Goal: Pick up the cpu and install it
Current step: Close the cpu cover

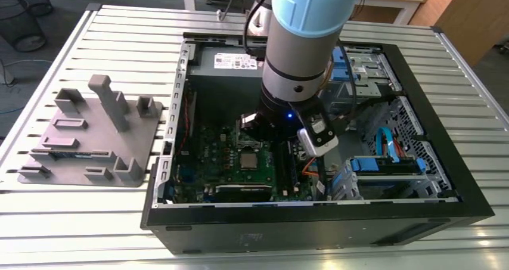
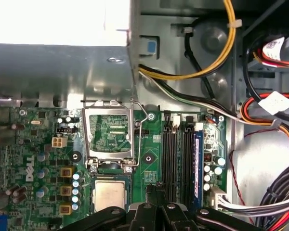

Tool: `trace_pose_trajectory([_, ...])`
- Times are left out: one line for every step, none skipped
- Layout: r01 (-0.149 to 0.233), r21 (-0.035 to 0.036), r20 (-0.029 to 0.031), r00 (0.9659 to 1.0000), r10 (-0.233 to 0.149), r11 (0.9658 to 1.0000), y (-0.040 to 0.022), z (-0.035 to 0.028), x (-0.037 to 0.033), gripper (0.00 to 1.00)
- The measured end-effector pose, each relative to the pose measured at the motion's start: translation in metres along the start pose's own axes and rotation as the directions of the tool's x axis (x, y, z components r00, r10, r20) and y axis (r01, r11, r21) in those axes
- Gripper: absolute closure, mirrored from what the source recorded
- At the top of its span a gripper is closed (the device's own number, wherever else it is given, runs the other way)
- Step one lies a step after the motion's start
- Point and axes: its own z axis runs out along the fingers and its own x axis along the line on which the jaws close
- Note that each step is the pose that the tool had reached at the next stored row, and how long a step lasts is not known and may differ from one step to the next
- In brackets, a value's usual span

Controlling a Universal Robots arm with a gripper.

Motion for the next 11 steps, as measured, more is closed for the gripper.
trace_pose_trajectory([0.011,-0.0001,-0.0003,0.9999,-0.011,0.9999,0.0000,0.0000,0.0000,0.89])
trace_pose_trajectory([0.022,-0.0001,-0.0007,0.9998,-0.022,0.9998,0.0000,0.0000,0.0000,0.89])
trace_pose_trajectory([0.034,-0.0003,-0.0011,0.9994,-0.034,0.9994,0.0000,0.0001,0.0001,0.89])
trace_pose_trajectory([0.046,-0.0006,-0.0014,0.9990,-0.046,0.9990,0.0001,0.0001,0.0001,0.89])
trace_pose_trajectory([0.057,-0.0009,-0.0017,0.9984,-0.057,0.9984,0.0001,0.0003,0.0001,0.89])
trace_pose_trajectory([0.069,-0.0011,-0.0022,0.9976,-0.069,0.9976,0.0001,0.0003,0.0001,0.89])
trace_pose_trajectory([0.081,-0.0013,-0.0027,0.9967,-0.081,0.9967,0.0001,0.0004,0.0000,0.89])
trace_pose_trajectory([0.092,-0.0017,-0.0032,0.9958,-0.092,0.9958,0.0001,0.0004,0.0001,0.89])
trace_pose_trajectory([0.103,-0.0018,-0.0038,0.9947,-0.103,0.9947,0.0000,0.0004,0.0001,0.89])
trace_pose_trajectory([0.114,-0.0021,-0.0042,0.9935,-0.114,0.9935,0.0001,0.0005,0.0000,0.89])
trace_pose_trajectory([0.125,-0.0023,-0.0047,0.9922,-0.125,0.9922,0.0001,0.0005,0.0000,0.89])
